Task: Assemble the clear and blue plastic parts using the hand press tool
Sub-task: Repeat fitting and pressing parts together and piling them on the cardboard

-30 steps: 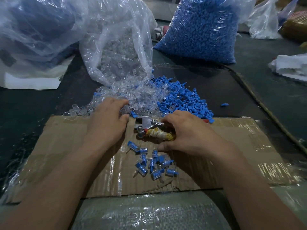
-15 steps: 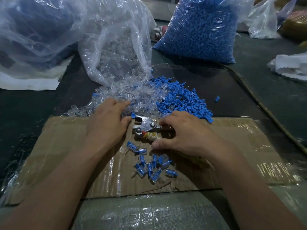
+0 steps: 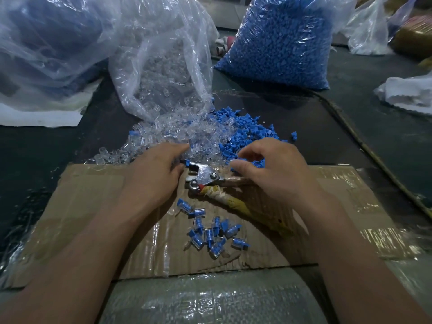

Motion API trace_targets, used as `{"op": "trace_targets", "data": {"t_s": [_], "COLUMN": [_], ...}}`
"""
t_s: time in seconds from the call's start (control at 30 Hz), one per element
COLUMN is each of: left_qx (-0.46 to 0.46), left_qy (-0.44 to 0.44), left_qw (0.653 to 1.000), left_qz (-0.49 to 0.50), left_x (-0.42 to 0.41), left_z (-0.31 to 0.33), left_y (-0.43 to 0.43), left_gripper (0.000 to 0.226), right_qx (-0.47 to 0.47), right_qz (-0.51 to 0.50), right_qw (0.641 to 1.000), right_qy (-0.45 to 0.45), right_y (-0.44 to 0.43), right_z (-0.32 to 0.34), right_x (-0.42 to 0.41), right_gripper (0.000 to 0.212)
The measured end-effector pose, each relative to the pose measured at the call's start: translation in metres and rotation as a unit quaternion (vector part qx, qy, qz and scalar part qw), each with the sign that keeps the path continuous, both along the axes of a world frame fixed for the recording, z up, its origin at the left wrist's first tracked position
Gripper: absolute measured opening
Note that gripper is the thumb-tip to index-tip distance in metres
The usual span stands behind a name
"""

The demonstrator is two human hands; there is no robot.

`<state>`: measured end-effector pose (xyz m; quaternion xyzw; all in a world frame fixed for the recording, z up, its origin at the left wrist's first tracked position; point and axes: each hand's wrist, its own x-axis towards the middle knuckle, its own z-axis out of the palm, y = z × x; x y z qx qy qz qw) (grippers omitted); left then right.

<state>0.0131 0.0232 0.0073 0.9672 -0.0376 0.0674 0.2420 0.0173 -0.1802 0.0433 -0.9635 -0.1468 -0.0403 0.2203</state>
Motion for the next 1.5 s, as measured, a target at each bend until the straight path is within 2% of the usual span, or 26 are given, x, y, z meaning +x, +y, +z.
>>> {"op": "trace_targets", "data": {"t_s": [0.17, 0.37, 0.5, 0.63, 0.77, 0.83, 0.93, 1.0, 1.1, 1.23, 1.4, 1.5], "left_qx": [-0.032, -0.064, -0.12, -0.257, -0.274, -0.341, -0.468, -0.512, -0.571, -0.562, -0.591, -0.618], "left_qy": [-0.042, -0.06, -0.099, -0.099, -0.09, -0.065, -0.004, 0.021, 0.048, 0.049, 0.069, 0.11], "left_qw": [0.999, 0.996, 0.986, 0.958, 0.954, 0.934, 0.879, 0.855, 0.817, 0.824, 0.802, 0.777], "left_qz": [-0.002, 0.037, 0.063, 0.081, 0.076, 0.081, 0.088, 0.079, 0.068, 0.051, 0.051, 0.056], "left_x": [0.001, 0.001, 0.0, -0.001, -0.001, -0.002, -0.005, -0.006, -0.006, -0.004, -0.008, -0.011], "left_z": [-0.001, -0.001, 0.0, 0.005, 0.005, 0.006, 0.007, 0.008, 0.008, 0.005, 0.009, 0.012], "left_y": [0.0, 0.0, 0.0, -0.002, -0.004, -0.006, -0.006, -0.006, -0.005, -0.003, -0.004, -0.007], "left_gripper": [0.025, 0.011, 0.016, 0.025, 0.033, 0.027, 0.025, 0.021, 0.02, 0.02, 0.018, 0.013], "right_qx": [0.039, 0.056, 0.05, 0.04, 0.018, -0.002, -0.018, -0.014, -0.003, -0.015, -0.008, -0.01], "right_qz": [-0.057, -0.119, -0.129, -0.085, -0.034, -0.036, -0.047, -0.052, -0.06, -0.07, -0.064, -0.067], "right_qw": [0.997, 0.99, 0.99, 0.996, 0.999, 0.999, 0.995, 0.993, 0.991, 0.99, 0.99, 0.992], "right_qy": [-0.039, -0.054, -0.038, -0.003, 0.02, 0.034, 0.085, 0.106, 0.116, 0.124, 0.122, 0.11], "right_y": [-0.009, -0.02, -0.025, -0.022, -0.01, -0.005, -0.002, -0.001, 0.0, 0.002, 0.004, 0.005], "right_z": [-0.003, -0.008, -0.011, -0.011, -0.015, -0.017, -0.019, -0.019, -0.02, -0.02, -0.023, -0.025], "right_x": [0.007, 0.016, 0.019, 0.019, 0.016, 0.017, 0.02, 0.021, 0.022, 0.024, 0.022, 0.023], "right_gripper": [0.018, 0.012, 0.011, 0.011, 0.018, 0.023, 0.021, 0.016, 0.021, 0.023, 0.024, 0.023]}}
